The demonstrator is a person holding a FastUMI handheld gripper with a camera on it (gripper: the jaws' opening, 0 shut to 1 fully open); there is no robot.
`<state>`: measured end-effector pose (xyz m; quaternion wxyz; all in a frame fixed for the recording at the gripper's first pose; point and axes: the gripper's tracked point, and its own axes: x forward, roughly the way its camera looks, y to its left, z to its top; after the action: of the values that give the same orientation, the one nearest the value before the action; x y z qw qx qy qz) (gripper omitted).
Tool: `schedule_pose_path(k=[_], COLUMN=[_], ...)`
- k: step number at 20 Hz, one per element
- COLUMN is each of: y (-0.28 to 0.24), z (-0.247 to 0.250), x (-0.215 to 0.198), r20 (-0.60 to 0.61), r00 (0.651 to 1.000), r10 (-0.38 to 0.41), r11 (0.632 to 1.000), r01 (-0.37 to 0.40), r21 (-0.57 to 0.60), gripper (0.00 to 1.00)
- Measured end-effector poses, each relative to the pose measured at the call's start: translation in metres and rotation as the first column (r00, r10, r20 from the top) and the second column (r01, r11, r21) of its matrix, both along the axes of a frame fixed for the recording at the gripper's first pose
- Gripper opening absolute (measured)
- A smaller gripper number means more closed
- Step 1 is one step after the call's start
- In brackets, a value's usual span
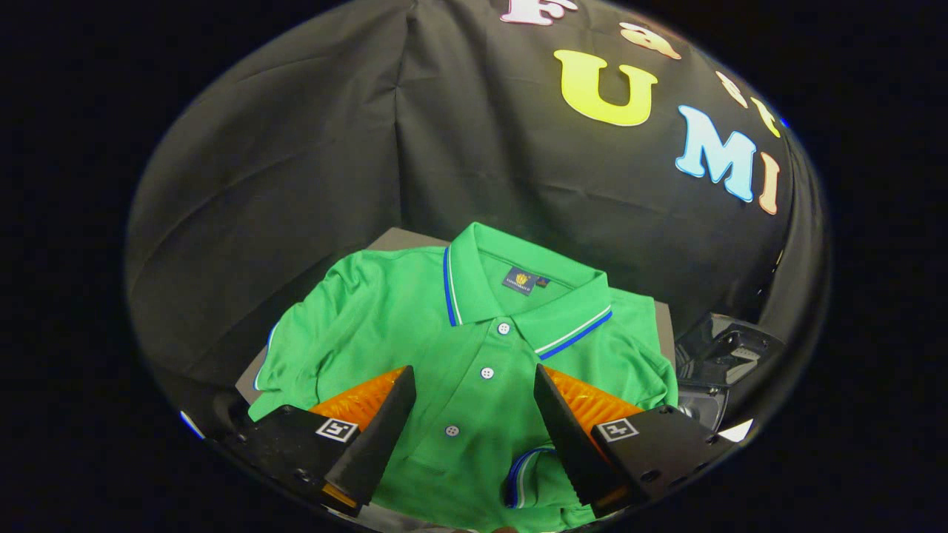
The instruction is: Put the clothes into the washing machine and then close the washing machine lid.
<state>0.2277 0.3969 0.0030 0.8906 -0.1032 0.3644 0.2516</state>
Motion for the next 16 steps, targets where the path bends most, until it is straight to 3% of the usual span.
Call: schedule_pose_path(k=[5,9,11,16], y=[0.002,0.007,0.007,0.005], z=[-0.014,-0.015,-0.015,-0.013], x=[-0.002,-0.005,-0.007,-0.005], r20=[-0.053,-0.018,-0.019,-0.056], r00=[0.999,0.999,0.998,0.997], r10=[-0.007,0.049,0.057,0.052], r11=[0.999,0.998,0.997,0.996], r01=[0.009,-0.049,-0.056,-0.048], r21=[0.039,0.037,0.044,0.075], gripper=[0.96,0.97,0.92,0.39])
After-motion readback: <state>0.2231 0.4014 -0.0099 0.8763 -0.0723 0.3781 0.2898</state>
